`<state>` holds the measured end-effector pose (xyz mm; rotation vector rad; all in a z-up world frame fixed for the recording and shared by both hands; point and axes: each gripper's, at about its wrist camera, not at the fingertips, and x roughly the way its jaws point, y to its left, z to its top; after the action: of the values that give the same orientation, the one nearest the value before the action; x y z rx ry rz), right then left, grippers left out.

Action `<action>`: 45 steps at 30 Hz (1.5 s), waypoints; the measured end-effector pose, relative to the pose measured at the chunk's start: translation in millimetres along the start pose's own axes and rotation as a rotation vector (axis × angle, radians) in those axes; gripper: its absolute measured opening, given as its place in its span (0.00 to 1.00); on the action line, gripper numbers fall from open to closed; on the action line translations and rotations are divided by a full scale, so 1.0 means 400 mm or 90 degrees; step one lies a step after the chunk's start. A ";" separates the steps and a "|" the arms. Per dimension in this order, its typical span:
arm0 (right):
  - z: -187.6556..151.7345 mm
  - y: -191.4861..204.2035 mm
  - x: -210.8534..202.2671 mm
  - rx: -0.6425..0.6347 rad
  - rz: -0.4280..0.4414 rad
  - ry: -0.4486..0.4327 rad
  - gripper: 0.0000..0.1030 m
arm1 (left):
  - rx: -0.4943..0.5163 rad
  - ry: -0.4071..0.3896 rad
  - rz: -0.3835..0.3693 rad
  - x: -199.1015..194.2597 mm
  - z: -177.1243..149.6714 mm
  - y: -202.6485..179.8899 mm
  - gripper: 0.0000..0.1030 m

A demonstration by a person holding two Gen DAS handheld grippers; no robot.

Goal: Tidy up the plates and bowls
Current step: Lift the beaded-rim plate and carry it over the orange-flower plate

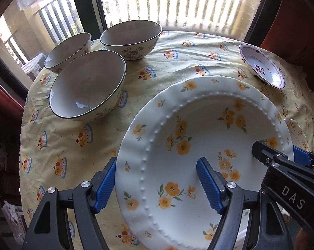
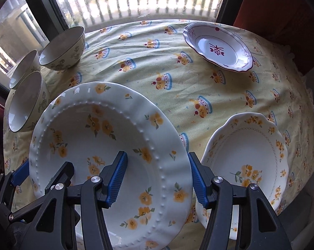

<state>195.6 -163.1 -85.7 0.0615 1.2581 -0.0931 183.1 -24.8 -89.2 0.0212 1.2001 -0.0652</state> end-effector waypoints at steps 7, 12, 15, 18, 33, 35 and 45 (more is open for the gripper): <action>-0.051 -0.045 -0.041 0.048 0.003 -0.008 0.61 | 0.036 -0.017 0.001 -0.034 -0.024 -0.045 0.74; -0.061 -0.092 -0.060 0.037 0.008 -0.020 0.61 | 0.036 -0.024 0.005 -0.053 -0.035 -0.096 0.74; -0.061 -0.131 -0.067 0.032 0.017 -0.023 0.61 | 0.025 -0.024 0.016 -0.057 -0.037 -0.135 0.74; -0.052 -0.172 -0.072 0.021 0.026 -0.021 0.61 | 0.011 -0.024 0.017 -0.061 -0.038 -0.179 0.74; -0.037 -0.432 -0.062 0.008 0.022 -0.009 0.61 | -0.008 -0.011 0.006 -0.039 -0.054 -0.427 0.74; -0.037 -0.463 -0.060 0.007 0.020 -0.009 0.61 | -0.008 -0.008 0.005 -0.033 -0.055 -0.456 0.74; -0.023 -0.593 -0.035 -0.003 0.012 -0.004 0.61 | -0.027 0.017 -0.006 0.015 -0.060 -0.574 0.74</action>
<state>157.9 -397.5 -74.1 0.0681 1.2506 -0.0744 148.8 -253.1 -99.3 -0.0212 1.2288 -0.0477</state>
